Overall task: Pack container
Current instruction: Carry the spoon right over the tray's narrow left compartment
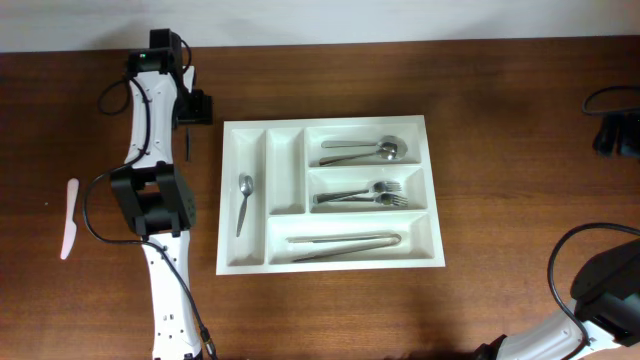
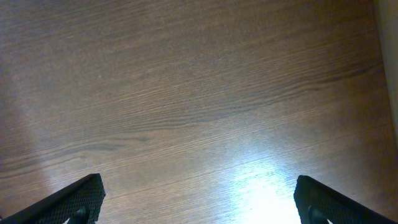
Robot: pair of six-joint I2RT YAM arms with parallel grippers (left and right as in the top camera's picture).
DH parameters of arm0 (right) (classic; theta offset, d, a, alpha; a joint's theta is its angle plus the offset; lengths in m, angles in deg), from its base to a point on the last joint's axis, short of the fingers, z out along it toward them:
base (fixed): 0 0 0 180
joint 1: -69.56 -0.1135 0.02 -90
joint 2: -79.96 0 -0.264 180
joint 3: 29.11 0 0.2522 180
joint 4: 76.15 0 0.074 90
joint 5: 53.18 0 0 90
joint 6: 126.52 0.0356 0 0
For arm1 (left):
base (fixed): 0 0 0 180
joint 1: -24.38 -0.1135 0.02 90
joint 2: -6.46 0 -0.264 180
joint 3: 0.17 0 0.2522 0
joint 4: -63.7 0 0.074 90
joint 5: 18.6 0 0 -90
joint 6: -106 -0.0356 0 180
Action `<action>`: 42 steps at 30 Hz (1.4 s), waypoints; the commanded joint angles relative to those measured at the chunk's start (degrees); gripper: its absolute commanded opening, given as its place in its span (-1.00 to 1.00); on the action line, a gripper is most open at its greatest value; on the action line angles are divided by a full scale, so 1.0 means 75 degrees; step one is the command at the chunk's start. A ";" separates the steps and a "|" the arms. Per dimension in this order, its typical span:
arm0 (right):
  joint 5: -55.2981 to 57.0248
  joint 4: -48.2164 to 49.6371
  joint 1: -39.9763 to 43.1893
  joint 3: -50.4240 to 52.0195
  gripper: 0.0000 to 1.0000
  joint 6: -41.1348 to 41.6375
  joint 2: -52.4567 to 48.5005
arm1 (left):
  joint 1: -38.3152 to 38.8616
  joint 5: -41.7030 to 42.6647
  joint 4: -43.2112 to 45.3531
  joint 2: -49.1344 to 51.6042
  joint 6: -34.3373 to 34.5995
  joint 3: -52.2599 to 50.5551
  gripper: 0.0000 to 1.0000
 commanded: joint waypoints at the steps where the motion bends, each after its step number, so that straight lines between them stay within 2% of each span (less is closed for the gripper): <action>1: 0.0012 0.0000 0.0050 -0.0003 0.98 0.0061 0.0012 | 0.0009 0.0029 0.0055 0.0265 0.0038 0.0015 0.98; 8: 0.0012 0.0000 0.0050 -0.0003 0.98 0.0061 0.0012 | -0.0154 0.0096 0.0560 0.0265 0.1125 0.0020 0.98; 11: 0.0012 0.0000 0.0050 -0.0003 0.98 0.0061 0.0012 | -0.0242 0.0516 0.0793 0.0265 0.1116 0.0064 0.98; 17: 0.0012 0.0000 0.0050 -0.0003 0.98 0.0061 0.0012 | -0.0271 0.0551 0.1268 0.0265 0.1119 0.0064 0.98; 25: 0.0015 0.0000 0.0050 -0.0003 0.98 0.0061 0.0012 | -0.0274 0.0787 0.0883 0.0265 0.1116 0.0064 1.00; 27: 0.0012 0.0000 0.0050 -0.0003 0.98 0.0061 0.0012 | -0.0274 0.0781 0.0831 0.0265 0.1119 0.0064 0.78; 28: 0.0012 0.0000 0.0050 -0.0003 0.98 0.0061 0.0012 | -0.0274 0.0781 0.0804 0.0265 0.1119 0.0064 0.52; 30: 0.0012 0.0000 0.0050 -0.0003 0.98 0.0061 0.0012 | -0.0274 0.0784 0.0740 0.0265 0.1119 0.0064 0.33; 31: 0.0015 0.0000 0.0050 -0.0003 0.98 0.0061 0.0012 | -0.0274 0.0784 0.0714 0.0265 0.1119 0.0064 0.33; 33: 0.0015 0.0000 0.0050 -0.0003 0.98 0.0061 0.0012 | -0.0271 0.0784 0.0679 0.0265 0.1119 0.0064 0.14; 37: 0.0012 0.0000 0.0050 -0.0003 0.98 0.0061 0.0012 | -0.0274 0.0784 0.0682 0.0265 0.1119 0.0064 0.11; 40: 0.0015 0.0000 0.0050 -0.0003 0.98 0.0061 0.0012 | -0.0271 0.0787 0.0682 0.0265 0.1119 0.0064 -0.09; 42: 0.0012 0.0000 0.0050 -0.0003 0.98 0.0061 0.0012 | -0.0271 0.0787 0.0697 0.0265 0.1119 0.0064 -0.14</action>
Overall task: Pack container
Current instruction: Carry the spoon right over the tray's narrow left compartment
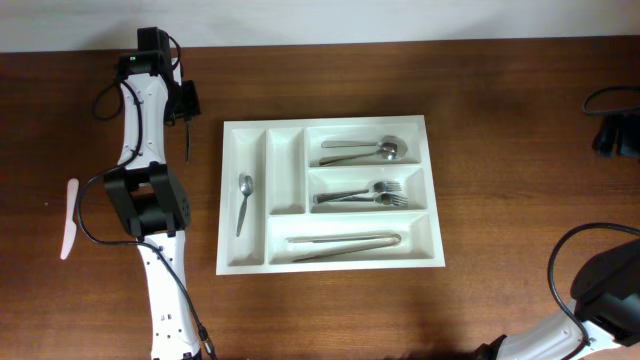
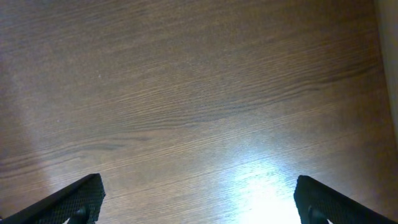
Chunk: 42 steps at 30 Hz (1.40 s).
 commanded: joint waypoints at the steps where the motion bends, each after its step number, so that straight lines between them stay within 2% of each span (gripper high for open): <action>1: 0.0012 0.0000 0.0050 -0.0003 0.98 0.0061 0.0012 | -0.0003 0.0259 -0.0047 0.0178 0.0038 0.0047 -0.17; 3: 0.0012 0.0000 0.0050 -0.0003 0.98 0.0061 0.0012 | -0.0003 0.0289 -0.0032 0.0178 0.0041 0.0047 -0.27; 5: 0.0012 0.0000 0.0050 -0.0003 0.98 0.0061 0.0012 | -0.0003 0.0289 -0.0032 0.0178 0.0038 0.0047 -0.27; 7: 0.0012 0.0000 0.0050 -0.0003 0.98 0.0061 0.0012 | -0.0003 0.0289 -0.0035 0.0178 0.0038 0.0047 -0.41; 12: 0.0015 0.0000 0.0050 -0.0003 0.98 0.0064 0.0012 | -0.0003 0.0289 0.0017 0.0178 0.0038 0.0047 -0.53; 19: 0.0012 0.0000 0.0050 -0.0003 0.98 0.0061 0.0012 | -0.0003 0.0583 0.0052 0.0178 0.0038 0.0137 -0.53; 27: 0.0012 0.0000 0.0050 -0.0003 0.98 0.0061 0.0012 | -0.0003 0.0804 -0.0087 0.0178 0.0038 0.0851 -0.55; 35: 0.0012 0.0000 0.0050 -0.0003 0.98 0.0061 0.0012 | -0.0003 0.0801 -0.0886 0.0152 0.0038 0.2040 -0.56; 39: 0.0012 0.0000 0.0050 -0.0003 0.98 0.0061 0.0012 | 0.0000 0.0813 -0.1734 0.0137 0.0038 0.2830 -0.56; 42: 0.0015 0.0000 0.0050 -0.0003 0.98 0.0061 0.0012 | 0.0017 0.1032 -0.2221 -0.0096 0.0038 0.2853 -0.56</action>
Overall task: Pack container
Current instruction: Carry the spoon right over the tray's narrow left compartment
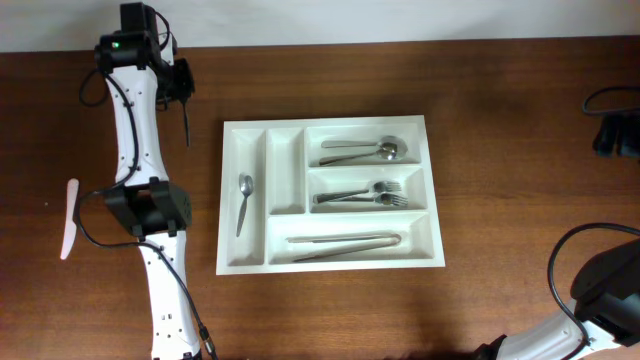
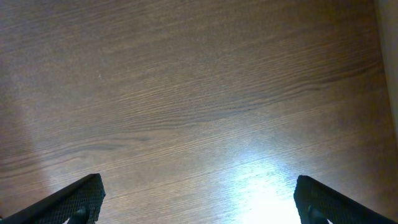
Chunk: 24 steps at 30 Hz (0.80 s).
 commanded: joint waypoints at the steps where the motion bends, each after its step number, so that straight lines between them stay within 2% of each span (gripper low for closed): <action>1: 0.0012 0.0000 0.0050 -0.0003 0.98 0.0058 0.0012 | 0.0006 0.0376 -0.0420 -0.0245 0.0017 0.0154 -0.56; 9: 0.0012 0.0000 0.0050 -0.0003 0.98 0.0058 0.0012 | 0.0012 0.1107 -0.1448 -0.0743 0.0017 0.0154 -0.54; 16: 0.0012 0.0000 0.0050 -0.0003 0.98 0.0058 0.0012 | 0.0192 0.2203 -0.1469 -0.1000 0.0009 0.0152 -0.55; 24: 0.0015 0.0000 0.0050 -0.0003 0.98 0.0058 0.0012 | 0.0670 0.2209 -0.1469 -0.1052 -0.0050 0.0131 -0.53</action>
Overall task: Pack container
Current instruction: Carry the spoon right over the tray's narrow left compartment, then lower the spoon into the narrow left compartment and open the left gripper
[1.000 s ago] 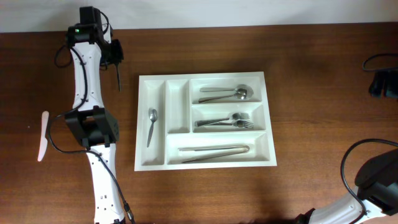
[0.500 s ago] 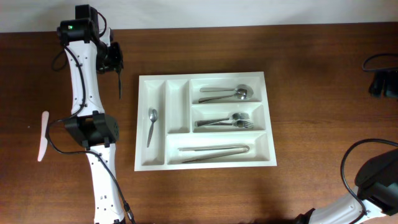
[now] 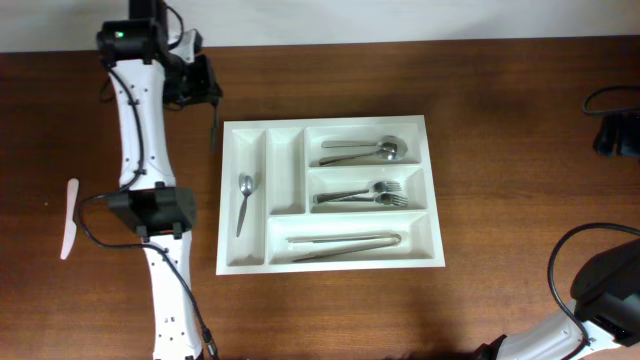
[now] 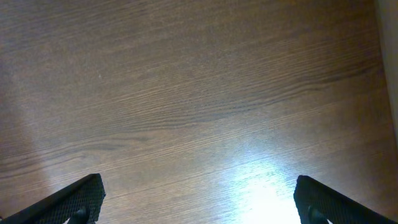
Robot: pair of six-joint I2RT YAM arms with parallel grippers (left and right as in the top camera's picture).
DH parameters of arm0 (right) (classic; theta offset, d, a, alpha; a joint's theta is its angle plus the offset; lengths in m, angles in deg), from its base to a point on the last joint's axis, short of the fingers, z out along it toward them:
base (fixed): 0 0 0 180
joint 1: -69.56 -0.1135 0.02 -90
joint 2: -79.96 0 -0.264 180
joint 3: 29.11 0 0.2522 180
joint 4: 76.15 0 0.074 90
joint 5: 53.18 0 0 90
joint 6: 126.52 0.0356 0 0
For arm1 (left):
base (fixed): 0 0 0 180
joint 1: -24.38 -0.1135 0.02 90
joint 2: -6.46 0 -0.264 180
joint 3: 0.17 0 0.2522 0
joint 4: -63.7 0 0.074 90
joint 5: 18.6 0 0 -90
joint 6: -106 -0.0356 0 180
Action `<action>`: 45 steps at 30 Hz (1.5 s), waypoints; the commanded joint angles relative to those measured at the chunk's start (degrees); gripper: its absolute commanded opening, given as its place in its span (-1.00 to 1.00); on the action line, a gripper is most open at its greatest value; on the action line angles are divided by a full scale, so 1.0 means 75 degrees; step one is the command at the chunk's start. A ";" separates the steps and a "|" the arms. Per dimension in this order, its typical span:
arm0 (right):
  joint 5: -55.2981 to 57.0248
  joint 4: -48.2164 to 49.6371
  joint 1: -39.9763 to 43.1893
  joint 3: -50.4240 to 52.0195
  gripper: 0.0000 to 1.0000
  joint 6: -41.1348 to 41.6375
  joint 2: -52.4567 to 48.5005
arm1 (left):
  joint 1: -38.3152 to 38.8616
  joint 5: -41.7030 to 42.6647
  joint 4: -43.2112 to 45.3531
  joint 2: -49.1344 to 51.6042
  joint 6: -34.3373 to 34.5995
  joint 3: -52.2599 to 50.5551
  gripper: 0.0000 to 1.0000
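A white cutlery tray (image 3: 327, 127) lies mid-table. Its far-left slot holds a small spoon (image 3: 244, 198). The right-hand slots hold spoons (image 3: 365, 152), forks (image 3: 368, 194) and long metal pieces (image 3: 345, 244). My left gripper (image 3: 200, 86) is raised near the tray's upper-left corner. It is shut on a thin dark utensil (image 3: 213, 126) that hangs just left of the tray's rim. My right gripper (image 3: 612, 134) rests at the far right edge; in the right wrist view this gripper (image 4: 199, 198) is open over bare wood, its fingers (image 4: 79, 195) wide apart.
A white plastic knife (image 3: 69, 217) lies on the table at the far left. The left arm's base (image 3: 150, 208) stands between that knife and the tray. The table's back edge meets a white wall (image 3: 400, 18) just behind the left gripper.
My left gripper has moved to the right with the thin dark utensil, from well left of the tray to right beside its upper-left corner. The right arm has not moved.
My left gripper held the dark utensil left of the tray's top-left corner. It then stood farther left, then farther back toward the wall. Now it is close to the tray's corner again. The tray's contents and the right gripper stayed as they were.
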 commanded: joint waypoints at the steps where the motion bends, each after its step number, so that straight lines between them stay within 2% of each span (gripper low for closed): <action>1: 0.0012 0.0000 0.0050 -0.0003 0.98 0.0058 0.0012 | 0.0201 0.0227 -0.0015 -0.0303 -0.0079 0.0061 -0.53; 9: 0.0012 0.0000 0.0050 -0.0003 0.98 0.0058 0.0012 | 0.0289 0.0131 -0.0017 -0.0909 -0.0504 -0.0705 -0.53; 13: 0.0012 0.0000 0.0050 -0.0003 0.98 0.0058 0.0012 | 0.0338 0.0023 -0.0015 -0.1539 -0.0557 -0.2127 -0.53; 18: 0.0012 0.0000 0.0050 -0.0003 0.98 0.0058 0.0012 | 0.0624 -0.0003 -0.0017 -0.2422 -0.0565 -0.4625 -0.53; 24: 0.0012 0.0000 0.0050 -0.0003 0.98 0.0058 0.0012 | 0.1070 -0.0764 -0.0017 -0.2891 -0.0557 -0.6519 -0.53; 28: 0.0015 0.0000 0.0050 -0.0003 0.98 0.0058 0.0012 | 0.1291 -0.0988 0.0093 -0.2891 -0.0554 -0.6994 -0.53; 39: 0.0012 0.0000 0.0050 -0.0003 0.98 0.0058 0.0012 | 0.1259 -0.1387 0.0740 -0.2891 -0.0466 -0.7026 -0.53; 45: 0.0015 0.0000 0.0050 -0.0003 0.98 0.0058 0.0012 | 0.1236 -0.1384 0.0962 -0.2891 -0.0466 -0.7026 -0.41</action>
